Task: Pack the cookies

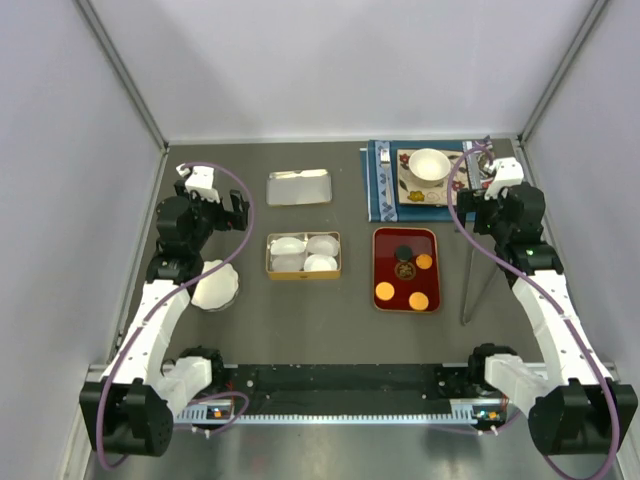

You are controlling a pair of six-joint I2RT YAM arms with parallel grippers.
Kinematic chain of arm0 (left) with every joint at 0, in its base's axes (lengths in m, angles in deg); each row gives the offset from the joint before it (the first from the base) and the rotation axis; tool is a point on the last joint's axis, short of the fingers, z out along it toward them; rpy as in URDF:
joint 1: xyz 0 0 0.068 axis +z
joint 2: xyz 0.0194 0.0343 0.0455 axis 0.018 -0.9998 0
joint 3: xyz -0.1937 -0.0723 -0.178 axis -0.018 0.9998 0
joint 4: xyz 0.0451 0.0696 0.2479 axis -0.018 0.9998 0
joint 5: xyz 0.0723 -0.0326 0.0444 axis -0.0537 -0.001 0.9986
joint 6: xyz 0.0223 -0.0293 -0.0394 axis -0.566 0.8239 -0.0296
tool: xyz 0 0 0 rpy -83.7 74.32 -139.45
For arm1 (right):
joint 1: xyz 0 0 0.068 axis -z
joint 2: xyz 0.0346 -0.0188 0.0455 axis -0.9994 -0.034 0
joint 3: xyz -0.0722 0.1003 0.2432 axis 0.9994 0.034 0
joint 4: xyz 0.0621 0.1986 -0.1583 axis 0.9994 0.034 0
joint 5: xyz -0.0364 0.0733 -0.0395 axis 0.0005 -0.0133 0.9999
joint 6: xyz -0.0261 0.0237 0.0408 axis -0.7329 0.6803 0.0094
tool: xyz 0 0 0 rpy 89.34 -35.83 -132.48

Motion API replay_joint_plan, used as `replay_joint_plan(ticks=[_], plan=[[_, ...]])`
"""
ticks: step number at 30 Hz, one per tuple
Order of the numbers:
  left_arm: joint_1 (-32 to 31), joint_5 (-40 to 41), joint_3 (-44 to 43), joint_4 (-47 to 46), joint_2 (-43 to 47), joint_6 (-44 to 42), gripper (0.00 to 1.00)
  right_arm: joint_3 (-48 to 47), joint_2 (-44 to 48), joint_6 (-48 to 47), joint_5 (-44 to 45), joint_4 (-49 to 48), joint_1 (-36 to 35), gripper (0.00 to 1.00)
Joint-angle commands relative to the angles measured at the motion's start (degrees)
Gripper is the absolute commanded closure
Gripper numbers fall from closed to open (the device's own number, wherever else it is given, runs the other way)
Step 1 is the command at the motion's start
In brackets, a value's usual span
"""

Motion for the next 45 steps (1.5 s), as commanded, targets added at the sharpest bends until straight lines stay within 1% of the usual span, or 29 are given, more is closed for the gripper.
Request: replay_joint_plan(ticks=[1, 7, 10, 13, 16, 18, 19, 20, 21, 23, 27, 29, 30, 34, 38, 45], plan=[[0.20, -0.71, -0.53, -2.64, 1.58, 0.45, 0.01, -2.24, 1.69, 0.38, 0.34, -1.00, 0.71, 0.01], [0.28, -0.88, 0.00, -2.47, 1.85, 0.27, 0.01, -1.89, 2.04, 0.56, -0.01, -0.74, 0.71, 0.01], [0.28, -0.71, 0.35, -2.38, 2.20, -0.25, 0.01, -1.45, 2.75, 0.56, -2.12, 0.31, 0.71, 0.01], [0.28, -0.89, 0.62, -1.42, 2.55, -1.13, 0.01, -2.50, 2.40, 1.17, -3.44, 3.82, 0.71, 0.01], [0.28, -0.89, 1.58, -1.41, 2.99, -2.36, 0.01, -5.05, -0.14, 2.13, -0.73, 9.70, 0.80, 0.01], [0.28, -0.54, 2.11, -1.59, 3.08, -3.15, 0.01, -7.68, -3.83, 3.45, 0.77, 15.48, 0.62, 0.01], [0.28, -0.45, 2.81, -1.67, 3.08, -3.24, 0.01, -8.56, -5.23, 4.50, 0.77, 17.26, 0.71, 0.01], [0.28, -0.36, 3.08, -2.02, 2.99, -3.33, 0.01, -9.96, -6.47, 4.51, 2.69, 18.76, 0.71, 0.01], [0.28, -0.45, 3.25, -2.11, 2.81, -3.33, 0.01, -10.41, -9.00, 6.51, 3.40, 20.08, 0.71, 0.01], [0.28, -0.45, 3.52, -2.11, 2.55, -3.25, 0.01, -10.86, -11.30, 8.54, 3.59, 23.33, 0.71, 0.01], [0.28, -0.27, 3.52, -2.64, 1.94, -2.72, 0.01, -9.80, -14.38, 9.52, 3.24, 24.40, 4.91, 0.02], [0.28, -0.45, 3.52, -2.73, 1.76, -2.54, 0.01, -9.63, -16.49, 10.05, 1.23, 25.70, 7.29, 0.02], [0.28, -0.45, 3.43, -2.90, 1.67, -2.54, 0.01, -9.45, -17.37, 10.22, -0.79, 25.98, 9.82, 0.02], [0.28, -0.27, 3.43, -3.43, 1.15, -2.63, 0.01, -9.01, -21.68, 9.79, -3.62, 27.56, 13.27, 0.03], [0.28, -0.27, 3.61, -4.05, 0.27, -2.19, 0.01, -8.13, -24.84, 9.08, -5.02, 27.74, 13.63, 0.03], [0.28, -0.18, 4.66, -5.37, -0.17, -1.84, 0.01, -7.61, -26.78, 8.64, -3.88, 27.56, 13.63, 0.03]])
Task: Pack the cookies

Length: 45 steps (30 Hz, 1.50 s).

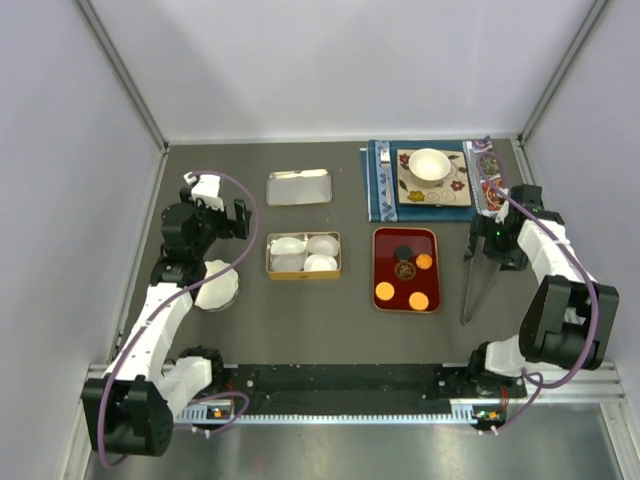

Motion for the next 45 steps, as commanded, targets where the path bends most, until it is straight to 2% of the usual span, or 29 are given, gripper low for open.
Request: replay_joint_plan(ticks=[1, 16, 20, 24, 25, 26, 27, 29, 30, 34, 40, 45], plan=[[0.28, -0.07, 1.08, -4.40, -0.20, 0.54, 0.01, 0.07, -1.49, -0.65, -0.23, 0.02, 0.23, 0.03], [0.28, -0.34, 2.31, -5.99, 0.24, -0.25, 0.01, -0.46, -10.63, -1.00, 1.52, -1.82, 0.32, 0.04], [0.28, -0.51, 2.75, -6.51, -0.02, -0.16, 0.01, -0.81, -12.83, -1.09, 1.88, -2.35, 0.32, 0.07], [0.28, -0.42, 3.01, -6.78, -0.02, -0.25, 0.01, -1.34, -14.23, -1.00, 1.97, -3.32, 0.32, 0.19], [0.28, -0.42, 2.84, -6.78, -0.11, -0.16, 0.01, -1.77, -14.50, -1.17, 1.53, -3.49, 0.23, 0.28], [0.28, -0.42, 2.92, -6.78, -0.11, -0.16, 0.01, -2.13, -14.76, -1.35, 1.44, -3.49, 0.23, 0.33], [0.28, -0.42, 2.84, -6.69, -0.11, -0.16, 0.01, -2.48, -15.03, -1.53, 1.52, -3.49, 0.23, 0.43], [0.28, -0.42, 2.75, -6.69, -0.02, -0.33, 0.01, -3.62, -15.03, -2.40, 2.22, -3.41, 0.23, 0.51], [0.28, -0.42, 2.75, -6.69, -0.02, -0.25, 0.01, -3.97, -14.86, -2.84, 2.58, -3.23, 0.23, 0.60], [0.28, -0.60, 2.66, -6.69, -0.02, -0.33, 0.01, -6.78, -14.24, -7.66, 3.81, -2.53, 0.23, 0.65], [0.28, -0.69, 2.75, -6.87, -0.28, -0.33, 0.01, -11.44, -14.15, -15.92, 1.71, 0.46, -0.73, 0.65], [0.28, -0.51, 2.75, -7.04, -0.20, -0.86, 0.01, -12.24, -14.68, -22.60, 3.19, 1.78, -2.75, 0.65]])
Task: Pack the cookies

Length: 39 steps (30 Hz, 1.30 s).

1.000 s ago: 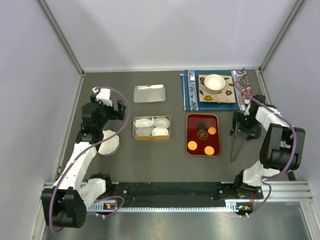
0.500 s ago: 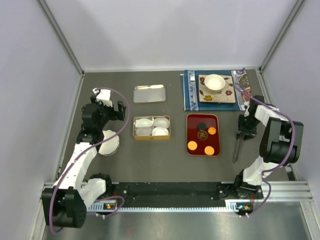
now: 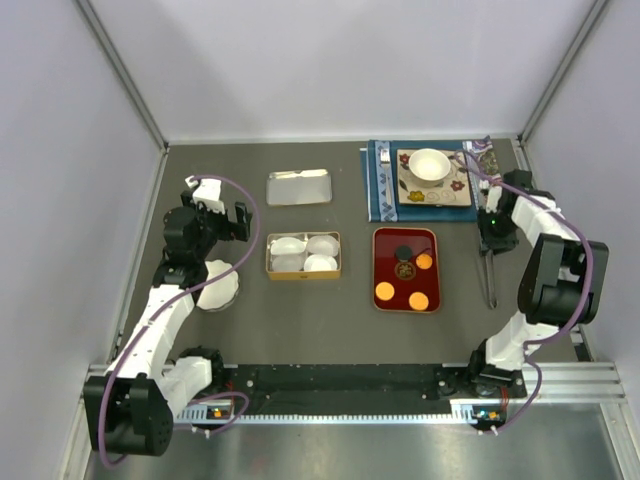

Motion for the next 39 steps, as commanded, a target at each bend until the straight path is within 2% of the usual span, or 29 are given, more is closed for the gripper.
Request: replay_joint_plan(ticks=[1, 8, 18, 24, 39], plan=[[0.28, -0.29, 0.12, -3.57, -0.07, -0.80, 0.01, -1.94, 0.12, -8.45, 0.90, 2.15, -2.51, 0.65], [0.28, 0.67, 0.21, -3.65, -0.15, -0.97, 0.01, -1.50, -1.90, -12.24, 1.17, 2.06, -4.71, 0.62], [0.28, 0.50, 0.30, -4.09, 0.20, -1.50, 0.01, -1.94, -5.07, -15.14, 1.34, 2.06, -5.25, 0.46], [0.28, 0.76, 1.09, -4.62, 0.11, -1.59, 0.01, -1.50, -5.42, -15.14, 0.82, 1.89, -5.33, 0.40], [0.28, 0.50, 2.50, -5.76, 0.28, -2.73, 0.01, 0.52, -5.51, -15.84, 0.90, 0.66, -5.42, 0.30]])
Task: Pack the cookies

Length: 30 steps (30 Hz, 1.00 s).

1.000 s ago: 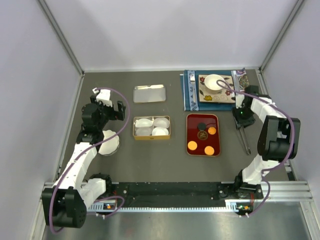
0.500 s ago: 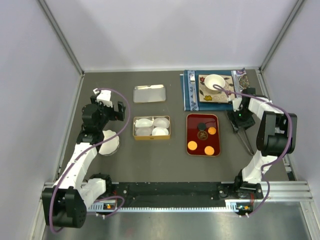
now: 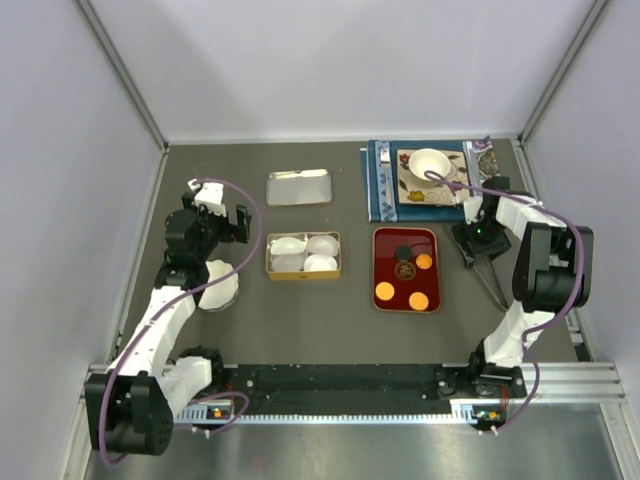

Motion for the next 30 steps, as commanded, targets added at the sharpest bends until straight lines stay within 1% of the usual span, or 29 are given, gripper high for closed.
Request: replay_joint_plan(ticks=[1, 4, 7, 8, 13, 14, 16, 25, 30], plan=[[0.28, -0.16, 0.81, -3.40, 0.59, -0.83, 0.01, 0.32, -0.50, -1.16, -0.06, -0.54, -0.42, 0.30], [0.28, -0.25, 1.17, -3.40, 0.94, -1.18, 0.01, 0.58, -1.03, -1.51, 0.12, -0.81, -0.42, 0.28], [0.28, -0.16, 1.34, -3.23, 1.47, -1.36, 0.01, 1.20, -0.68, -1.77, 0.12, -1.16, -0.42, 0.23], [0.28, -0.16, 1.60, -3.23, 1.65, -1.36, 0.01, 1.55, -0.33, -1.95, 0.29, -1.25, -0.33, 0.19], [0.28, -0.07, 2.39, -3.49, 2.53, -1.62, 0.01, 4.10, 2.83, -2.47, -0.23, -1.95, -0.24, 0.14], [0.28, 0.02, 2.40, -3.58, 2.61, -1.71, 0.01, 4.80, 3.36, -2.74, -0.32, -2.13, -0.24, 0.08], [0.28, 0.19, 2.57, -3.49, 2.61, -1.80, 0.01, 5.33, 4.59, -2.74, -0.15, -2.21, -0.33, 0.06], [0.28, 0.55, 2.93, -3.05, 3.75, -2.59, 0.01, 8.76, 8.28, -5.72, 0.12, -2.21, 3.01, 0.06], [0.28, 0.37, 2.93, -3.05, 4.02, -2.24, 0.01, 9.64, 8.20, -7.40, -1.20, -2.83, 5.21, 0.07]])
